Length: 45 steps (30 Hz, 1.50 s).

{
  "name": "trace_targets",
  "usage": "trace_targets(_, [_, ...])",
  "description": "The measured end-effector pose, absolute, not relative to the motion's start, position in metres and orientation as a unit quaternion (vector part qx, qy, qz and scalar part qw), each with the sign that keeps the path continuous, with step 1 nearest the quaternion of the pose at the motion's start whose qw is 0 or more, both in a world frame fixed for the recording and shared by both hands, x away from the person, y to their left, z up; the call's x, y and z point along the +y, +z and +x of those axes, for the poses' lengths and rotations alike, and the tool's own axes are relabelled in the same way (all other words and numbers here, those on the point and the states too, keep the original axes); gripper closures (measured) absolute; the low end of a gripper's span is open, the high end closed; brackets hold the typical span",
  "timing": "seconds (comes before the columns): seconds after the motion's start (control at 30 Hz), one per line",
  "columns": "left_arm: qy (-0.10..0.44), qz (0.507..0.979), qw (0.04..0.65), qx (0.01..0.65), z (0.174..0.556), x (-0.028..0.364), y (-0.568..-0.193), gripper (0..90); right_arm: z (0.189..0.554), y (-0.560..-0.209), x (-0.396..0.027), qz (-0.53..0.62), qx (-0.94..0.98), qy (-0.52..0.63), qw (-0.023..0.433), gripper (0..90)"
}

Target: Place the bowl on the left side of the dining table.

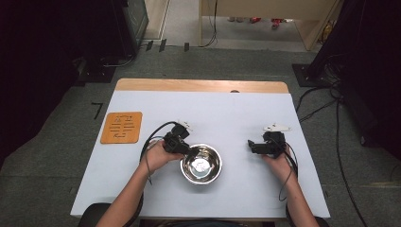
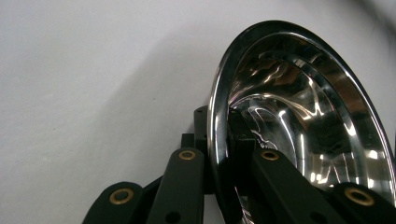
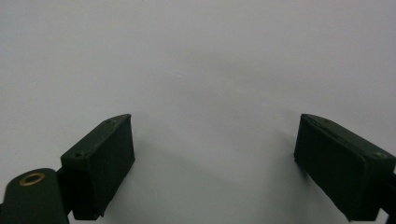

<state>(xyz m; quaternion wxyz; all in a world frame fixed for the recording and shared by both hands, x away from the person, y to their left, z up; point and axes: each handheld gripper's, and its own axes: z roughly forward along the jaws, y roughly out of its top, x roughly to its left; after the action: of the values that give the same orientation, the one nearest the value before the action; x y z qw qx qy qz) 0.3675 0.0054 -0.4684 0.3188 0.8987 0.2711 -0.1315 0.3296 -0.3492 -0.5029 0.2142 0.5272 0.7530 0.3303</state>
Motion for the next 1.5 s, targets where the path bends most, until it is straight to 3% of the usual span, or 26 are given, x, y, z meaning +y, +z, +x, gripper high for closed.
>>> trace_targets(1.5, [-0.135,0.884,0.334,0.300,0.381,0.024,-0.449,87.2,0.330,-0.503,-0.349,0.528,0.753,0.330,0.214,11.4])
